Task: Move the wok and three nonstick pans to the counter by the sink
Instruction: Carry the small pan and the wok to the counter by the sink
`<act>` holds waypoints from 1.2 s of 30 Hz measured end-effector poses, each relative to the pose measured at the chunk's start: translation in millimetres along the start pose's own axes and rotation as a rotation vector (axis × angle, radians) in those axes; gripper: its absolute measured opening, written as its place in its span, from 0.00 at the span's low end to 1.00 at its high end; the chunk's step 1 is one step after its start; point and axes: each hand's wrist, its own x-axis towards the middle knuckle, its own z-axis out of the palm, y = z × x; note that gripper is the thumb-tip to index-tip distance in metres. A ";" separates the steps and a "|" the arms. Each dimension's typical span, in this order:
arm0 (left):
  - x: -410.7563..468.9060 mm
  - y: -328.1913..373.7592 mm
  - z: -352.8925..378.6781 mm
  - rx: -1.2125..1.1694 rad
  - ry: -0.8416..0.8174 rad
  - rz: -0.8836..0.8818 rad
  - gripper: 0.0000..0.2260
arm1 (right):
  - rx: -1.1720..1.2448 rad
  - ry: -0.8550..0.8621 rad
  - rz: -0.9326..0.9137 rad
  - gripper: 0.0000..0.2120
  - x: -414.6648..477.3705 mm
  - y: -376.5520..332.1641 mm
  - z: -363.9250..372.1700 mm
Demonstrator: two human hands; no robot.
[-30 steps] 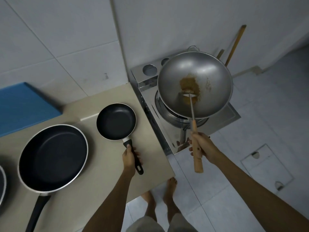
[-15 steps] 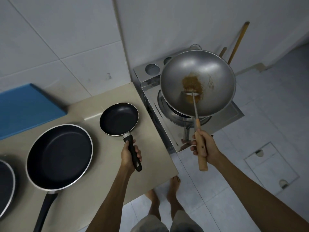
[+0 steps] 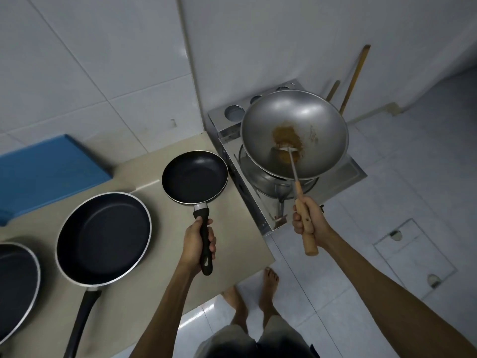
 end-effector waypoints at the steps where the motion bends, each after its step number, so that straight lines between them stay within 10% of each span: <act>1: -6.6 2.0 -1.8 0.007 0.001 0.011 0.17 | -0.011 0.001 -0.006 0.19 -4.1 -0.1 2.5; 36: -369.3 -114.9 -251.6 -0.437 0.545 0.306 0.15 | -0.526 -0.327 0.196 0.14 -216.6 215.1 156.7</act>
